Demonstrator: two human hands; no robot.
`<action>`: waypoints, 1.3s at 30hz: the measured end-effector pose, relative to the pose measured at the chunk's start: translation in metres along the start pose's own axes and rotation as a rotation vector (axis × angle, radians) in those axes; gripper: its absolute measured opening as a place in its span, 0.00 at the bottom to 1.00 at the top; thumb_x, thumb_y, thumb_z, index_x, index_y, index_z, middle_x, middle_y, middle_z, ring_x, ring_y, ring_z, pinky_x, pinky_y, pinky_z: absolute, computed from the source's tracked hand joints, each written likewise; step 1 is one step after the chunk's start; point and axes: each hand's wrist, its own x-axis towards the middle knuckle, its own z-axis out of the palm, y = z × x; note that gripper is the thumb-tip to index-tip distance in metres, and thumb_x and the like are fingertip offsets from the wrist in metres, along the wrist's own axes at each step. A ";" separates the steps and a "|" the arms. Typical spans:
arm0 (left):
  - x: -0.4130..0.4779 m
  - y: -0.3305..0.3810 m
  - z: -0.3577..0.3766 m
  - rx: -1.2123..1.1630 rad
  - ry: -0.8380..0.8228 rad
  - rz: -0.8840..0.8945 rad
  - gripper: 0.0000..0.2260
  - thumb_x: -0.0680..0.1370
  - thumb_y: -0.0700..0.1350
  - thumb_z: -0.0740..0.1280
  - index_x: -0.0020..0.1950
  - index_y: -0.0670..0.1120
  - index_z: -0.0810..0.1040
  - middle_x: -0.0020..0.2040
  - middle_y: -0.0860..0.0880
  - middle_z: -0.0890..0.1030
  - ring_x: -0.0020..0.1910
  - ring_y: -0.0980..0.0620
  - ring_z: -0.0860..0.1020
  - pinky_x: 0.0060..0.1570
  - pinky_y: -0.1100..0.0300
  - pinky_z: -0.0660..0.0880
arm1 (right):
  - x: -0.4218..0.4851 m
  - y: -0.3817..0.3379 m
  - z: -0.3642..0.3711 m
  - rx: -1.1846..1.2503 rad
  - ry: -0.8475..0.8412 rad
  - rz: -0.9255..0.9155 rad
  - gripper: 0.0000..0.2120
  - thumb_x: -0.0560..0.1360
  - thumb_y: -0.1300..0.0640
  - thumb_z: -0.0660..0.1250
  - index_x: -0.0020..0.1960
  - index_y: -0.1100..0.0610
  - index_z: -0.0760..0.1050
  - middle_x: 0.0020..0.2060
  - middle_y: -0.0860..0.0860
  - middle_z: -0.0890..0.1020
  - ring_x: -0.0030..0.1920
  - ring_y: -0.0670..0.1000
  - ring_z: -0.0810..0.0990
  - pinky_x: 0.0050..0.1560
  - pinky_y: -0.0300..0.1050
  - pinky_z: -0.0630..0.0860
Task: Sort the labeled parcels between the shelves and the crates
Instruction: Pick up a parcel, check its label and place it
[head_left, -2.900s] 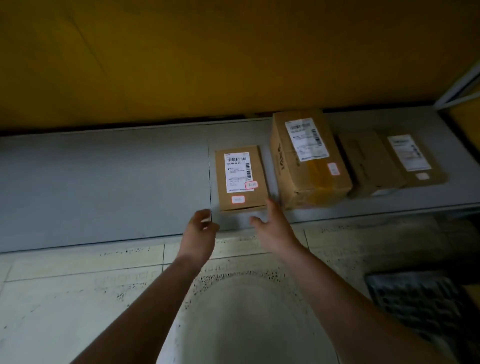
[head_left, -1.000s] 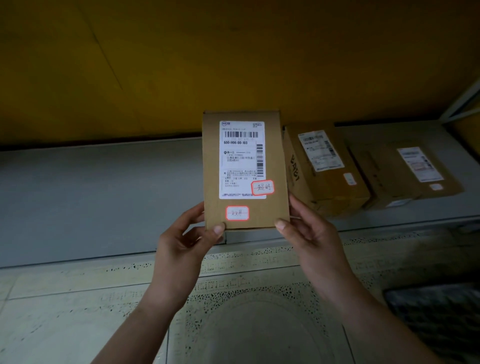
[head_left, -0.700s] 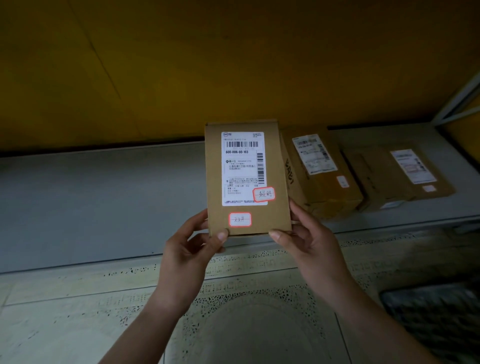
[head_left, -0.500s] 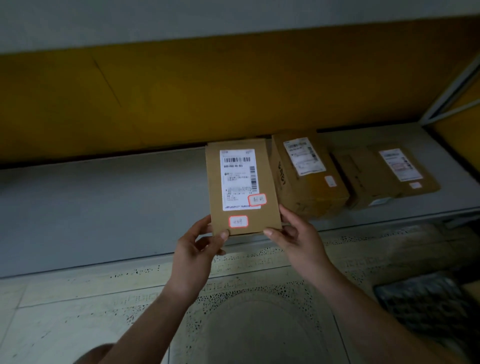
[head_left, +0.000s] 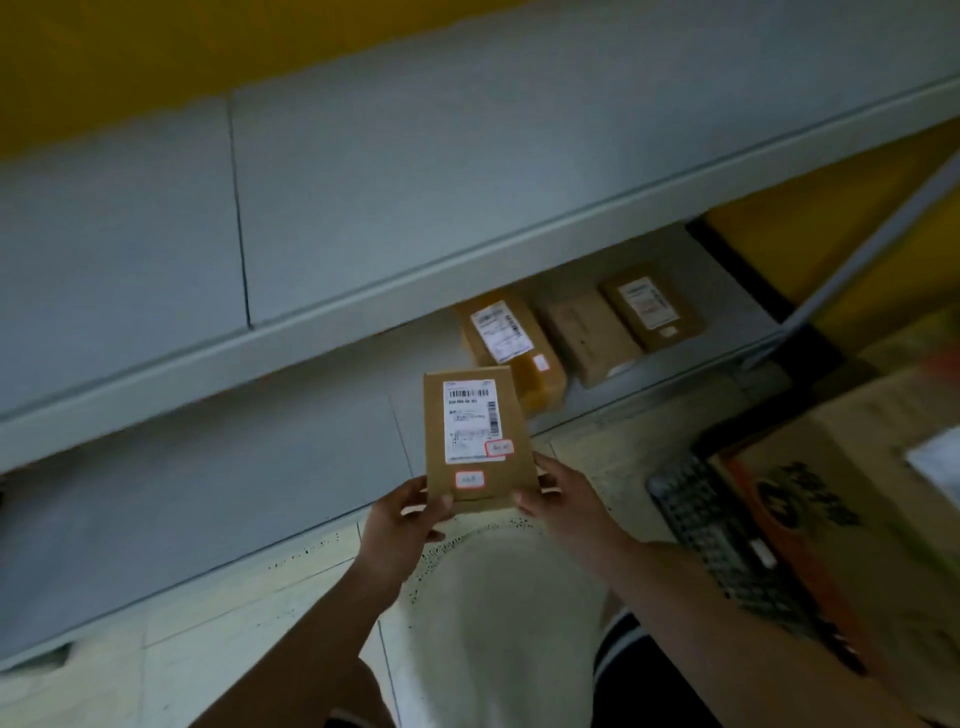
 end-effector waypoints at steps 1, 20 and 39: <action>-0.012 0.014 0.003 0.017 -0.025 -0.007 0.14 0.78 0.41 0.72 0.63 0.48 0.81 0.51 0.48 0.85 0.45 0.51 0.86 0.42 0.59 0.82 | -0.015 -0.010 -0.007 0.017 0.006 0.019 0.23 0.76 0.61 0.72 0.67 0.43 0.75 0.47 0.48 0.84 0.48 0.52 0.85 0.57 0.53 0.82; -0.222 0.235 0.044 0.199 -0.500 -0.025 0.16 0.75 0.47 0.76 0.62 0.51 0.82 0.51 0.49 0.86 0.50 0.49 0.85 0.46 0.58 0.83 | -0.325 -0.168 -0.097 0.221 0.340 0.230 0.26 0.75 0.60 0.72 0.69 0.45 0.71 0.47 0.53 0.83 0.45 0.50 0.85 0.50 0.47 0.84; -0.333 0.249 0.024 0.390 -1.003 0.274 0.16 0.77 0.46 0.74 0.64 0.54 0.80 0.54 0.53 0.84 0.49 0.54 0.84 0.42 0.62 0.82 | -0.530 -0.175 0.020 0.361 0.935 0.153 0.30 0.77 0.58 0.71 0.76 0.46 0.65 0.52 0.51 0.81 0.50 0.51 0.84 0.55 0.49 0.83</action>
